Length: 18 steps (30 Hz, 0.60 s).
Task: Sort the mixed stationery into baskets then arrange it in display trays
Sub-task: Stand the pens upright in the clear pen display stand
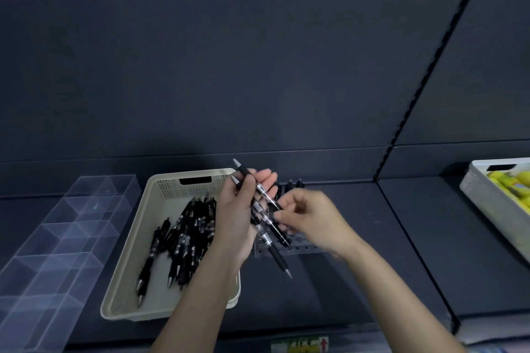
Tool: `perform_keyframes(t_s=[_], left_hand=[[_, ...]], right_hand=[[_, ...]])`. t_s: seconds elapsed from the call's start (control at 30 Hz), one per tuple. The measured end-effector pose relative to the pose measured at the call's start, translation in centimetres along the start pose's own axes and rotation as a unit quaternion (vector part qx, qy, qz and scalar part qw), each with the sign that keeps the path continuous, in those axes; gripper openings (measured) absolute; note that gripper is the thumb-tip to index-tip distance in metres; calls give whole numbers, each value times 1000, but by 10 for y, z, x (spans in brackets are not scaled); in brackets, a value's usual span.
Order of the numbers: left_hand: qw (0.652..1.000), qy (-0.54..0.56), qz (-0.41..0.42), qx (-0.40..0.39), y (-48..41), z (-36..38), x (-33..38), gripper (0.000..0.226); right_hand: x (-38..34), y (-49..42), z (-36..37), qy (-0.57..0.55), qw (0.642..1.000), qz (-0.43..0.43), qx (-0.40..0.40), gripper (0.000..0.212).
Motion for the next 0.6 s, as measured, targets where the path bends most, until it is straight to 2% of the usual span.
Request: perform_keyframes(t_s=[0.07, 0.13, 0.23, 0.3, 0.37, 0.43, 0.5, 0.6], left_hand=[[999, -36, -4, -8, 0, -3, -1, 12], [997, -70, -11, -3, -1, -8, 0, 10], [990, -140, -14, 13, 0, -14, 0, 12], [982, -188, -2, 12, 2, -15, -1, 14], [979, -201, 7, 11, 3, -15, -2, 15], [979, -201, 12, 9, 3, -13, -1, 16], [980, -201, 12, 6, 3, -11, 0, 17], [979, -202, 13, 1, 5, -9, 0, 17]], right_hand=[[3, 2, -7, -88, 995, 3, 44, 2], [3, 3, -21, -179, 978, -12, 109, 9], [0, 2, -44, -316, 929, -61, 182, 15], [-3, 0, -56, -360, 895, -103, 244, 18], [-2, -4, -65, -325, 884, -125, 311, 17], [3, -11, -68, -230, 898, -119, 355, 14], [12, -19, -64, -90, 924, -95, 359, 10], [26, -27, -52, 55, 934, -82, 344, 8]])
Point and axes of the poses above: each hand's wrist, its own y-axis away from the middle knuckle, its own z-axis out of the palm, x = y × z, the point moved 1 cm from there along -y, towards the middle knuckle, and after that the axes turned 13 degrees about z, right-handed, at the moved point
